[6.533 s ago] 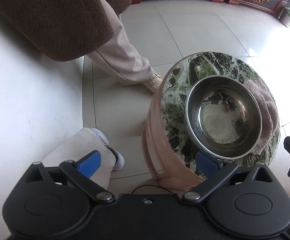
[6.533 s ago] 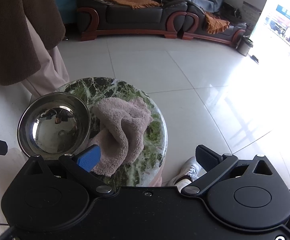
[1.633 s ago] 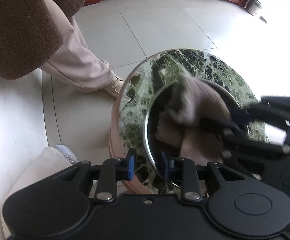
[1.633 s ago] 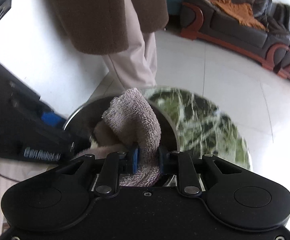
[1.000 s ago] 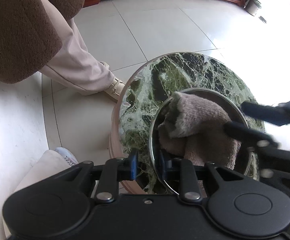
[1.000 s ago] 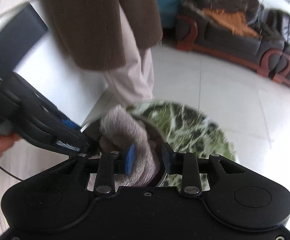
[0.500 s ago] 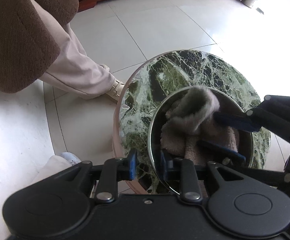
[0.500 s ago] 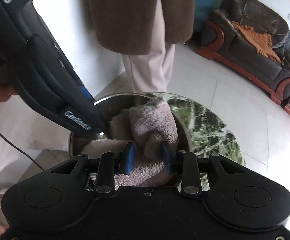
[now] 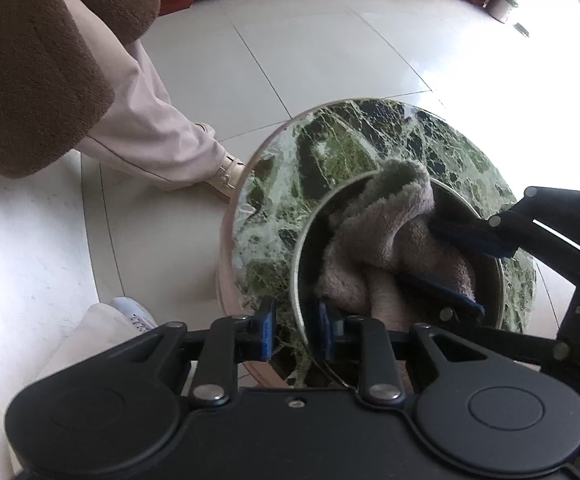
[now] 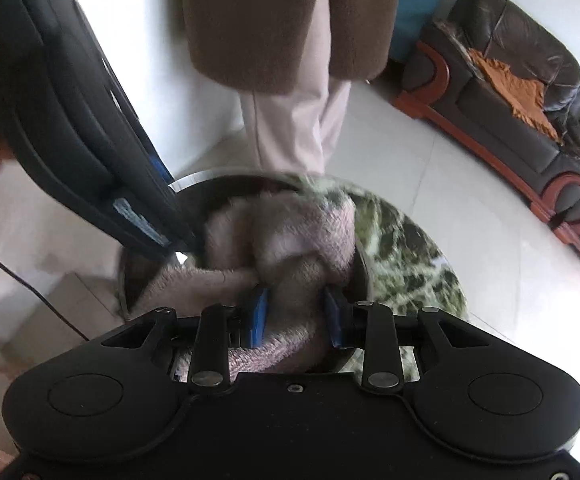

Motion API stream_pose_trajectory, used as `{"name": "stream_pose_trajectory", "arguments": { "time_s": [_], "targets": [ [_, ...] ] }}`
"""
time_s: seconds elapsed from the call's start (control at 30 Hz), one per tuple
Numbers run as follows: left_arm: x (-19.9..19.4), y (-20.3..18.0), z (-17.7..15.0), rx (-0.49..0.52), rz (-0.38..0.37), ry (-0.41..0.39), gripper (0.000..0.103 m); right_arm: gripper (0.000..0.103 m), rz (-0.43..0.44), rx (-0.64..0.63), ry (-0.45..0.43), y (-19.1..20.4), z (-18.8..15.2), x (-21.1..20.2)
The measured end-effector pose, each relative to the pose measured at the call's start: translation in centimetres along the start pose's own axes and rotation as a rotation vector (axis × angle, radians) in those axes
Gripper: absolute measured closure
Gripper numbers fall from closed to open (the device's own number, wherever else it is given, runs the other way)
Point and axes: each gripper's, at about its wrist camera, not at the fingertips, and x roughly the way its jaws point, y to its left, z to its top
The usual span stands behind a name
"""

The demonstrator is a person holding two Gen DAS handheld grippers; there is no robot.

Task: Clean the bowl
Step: 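Wipe the bowl interior with the towel in the right gripper while the left gripper holds the rim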

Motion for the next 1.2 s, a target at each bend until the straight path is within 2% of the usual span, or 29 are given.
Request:
{"name": "stream_pose_trajectory", "arguments": {
  "time_s": [0.1, 0.2, 0.33, 0.57, 0.7, 0.8, 0.9, 1.0, 1.13, 1.2],
  "targets": [
    [0.2, -0.4, 0.1, 0.009, -0.011, -0.002, 0.083, 0.078, 0.011, 0.062, 0.024, -0.4, -0.2, -0.4],
    [0.2, -0.5, 0.1, 0.011, -0.010, -0.003, 0.083, 0.078, 0.013, 0.072, -0.004, -0.6, -0.1, -1.0],
    [0.2, -0.4, 0.1, 0.012, -0.009, 0.001, 0.084, 0.077, -0.010, -0.003, -0.058, -0.5, 1.1, -0.2],
    [0.0, -0.7, -0.1, 0.022, -0.004, -0.010, 0.084, 0.081, -0.015, -0.084, -0.005, 0.1, -0.3, 1.3],
    [0.1, -0.8, 0.0, 0.018, -0.013, -0.011, 0.084, 0.084, 0.037, -0.032, 0.034, 0.0, -0.7, 0.2],
    [0.1, -1.0, 0.1, 0.033, -0.008, -0.010, 0.084, 0.084, 0.092, -0.105, 0.012, 0.7, -0.8, -0.6],
    [0.1, -0.9, 0.2, 0.033, -0.007, 0.000, 0.084, 0.084, 0.072, -0.159, -0.005, 1.0, -0.4, -0.3],
    [0.1, -0.9, 0.2, 0.033, -0.008, 0.003, 0.084, 0.084, 0.016, -0.191, -0.018, 0.4, 0.0, 0.5],
    [-0.1, -0.8, 0.4, 0.028, -0.011, -0.005, 0.084, 0.084, 0.009, -0.233, 0.011, 0.7, -0.6, 0.3],
    [-0.1, -0.8, 0.5, 0.026, -0.021, -0.001, 0.084, 0.084, 0.031, -0.214, 0.023, 0.7, -0.8, 0.0]
  ]
}}
